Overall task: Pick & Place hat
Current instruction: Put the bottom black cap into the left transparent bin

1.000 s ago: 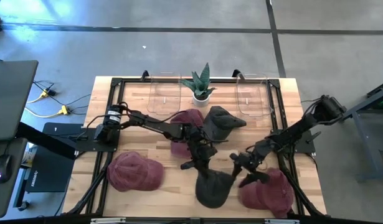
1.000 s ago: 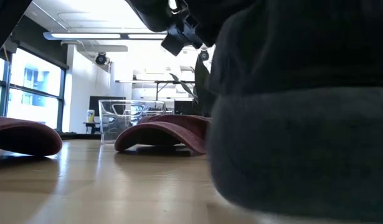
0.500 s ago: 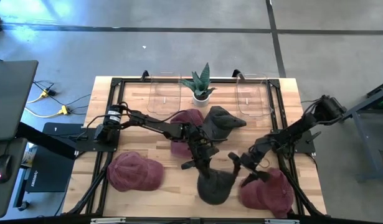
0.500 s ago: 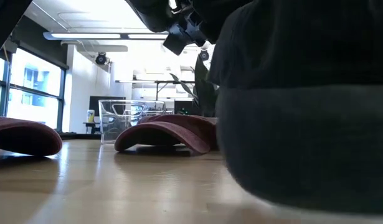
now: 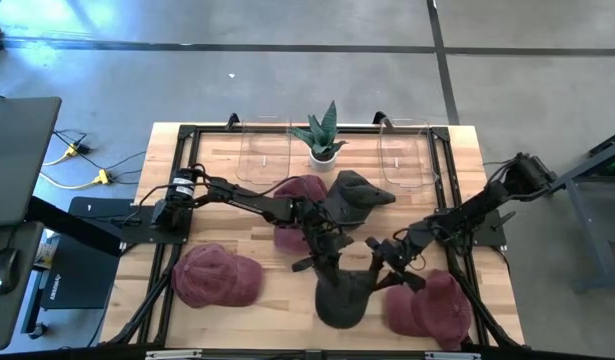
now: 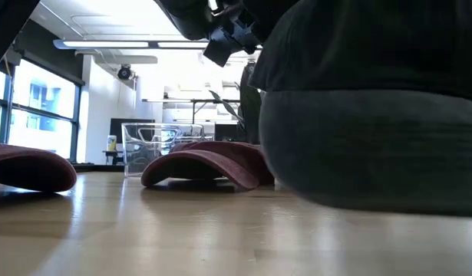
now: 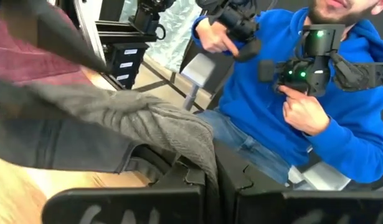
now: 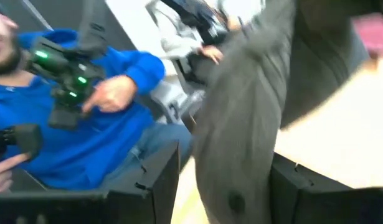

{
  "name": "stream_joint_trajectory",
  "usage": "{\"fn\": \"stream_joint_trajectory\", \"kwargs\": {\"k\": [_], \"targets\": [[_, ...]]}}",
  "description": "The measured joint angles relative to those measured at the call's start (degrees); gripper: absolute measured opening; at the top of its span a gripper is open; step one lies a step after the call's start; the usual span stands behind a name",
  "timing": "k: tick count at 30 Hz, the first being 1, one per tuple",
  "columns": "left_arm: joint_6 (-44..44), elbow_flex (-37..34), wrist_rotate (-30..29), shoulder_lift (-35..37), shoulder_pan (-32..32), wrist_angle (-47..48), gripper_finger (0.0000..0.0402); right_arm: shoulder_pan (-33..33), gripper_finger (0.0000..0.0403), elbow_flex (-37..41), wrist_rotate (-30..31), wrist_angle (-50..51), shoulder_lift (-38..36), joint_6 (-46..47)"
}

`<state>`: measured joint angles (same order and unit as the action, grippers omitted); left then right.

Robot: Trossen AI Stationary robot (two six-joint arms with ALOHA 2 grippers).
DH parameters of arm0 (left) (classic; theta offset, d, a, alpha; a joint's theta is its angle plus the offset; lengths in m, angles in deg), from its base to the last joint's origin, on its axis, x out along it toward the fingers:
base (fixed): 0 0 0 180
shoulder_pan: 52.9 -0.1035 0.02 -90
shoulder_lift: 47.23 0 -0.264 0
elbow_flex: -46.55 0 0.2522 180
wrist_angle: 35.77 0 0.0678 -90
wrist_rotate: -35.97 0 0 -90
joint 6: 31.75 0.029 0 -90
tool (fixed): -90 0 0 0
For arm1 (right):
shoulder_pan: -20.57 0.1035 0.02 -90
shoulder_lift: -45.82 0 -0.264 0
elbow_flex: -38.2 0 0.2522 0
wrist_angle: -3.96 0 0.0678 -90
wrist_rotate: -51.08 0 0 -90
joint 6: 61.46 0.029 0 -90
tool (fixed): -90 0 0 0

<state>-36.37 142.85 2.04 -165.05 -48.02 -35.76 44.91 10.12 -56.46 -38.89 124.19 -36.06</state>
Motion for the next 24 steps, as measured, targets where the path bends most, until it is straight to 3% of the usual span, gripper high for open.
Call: {"fn": "stream_joint_trajectory", "kwargs": {"k": [5,11,13,17,24], "targets": [[-0.17,0.0,-0.1,0.0,-0.02,-0.11,0.0001,0.02,0.0131,-2.58,-4.46,1.04,0.0,-2.65],[-1.4,0.0,-1.04,0.0,-0.02,-0.22,0.0004,0.04,0.0022,-5.08,-5.05,6.62,0.0,-3.41],[-1.5,0.0,-1.44,0.0,-0.02,-0.75,0.0017,0.07,0.0009,-5.56,-5.0,7.84,0.0,-3.83],[-4.33,0.0,-1.75,0.0,0.0,-3.18,0.0074,0.07,0.002,-6.77,-2.56,9.79,0.0,-3.89],[-9.43,0.0,-7.19,0.0,0.0,-1.63,0.022,0.07,0.0012,-8.4,-1.21,15.13,0.0,-5.08]]}}
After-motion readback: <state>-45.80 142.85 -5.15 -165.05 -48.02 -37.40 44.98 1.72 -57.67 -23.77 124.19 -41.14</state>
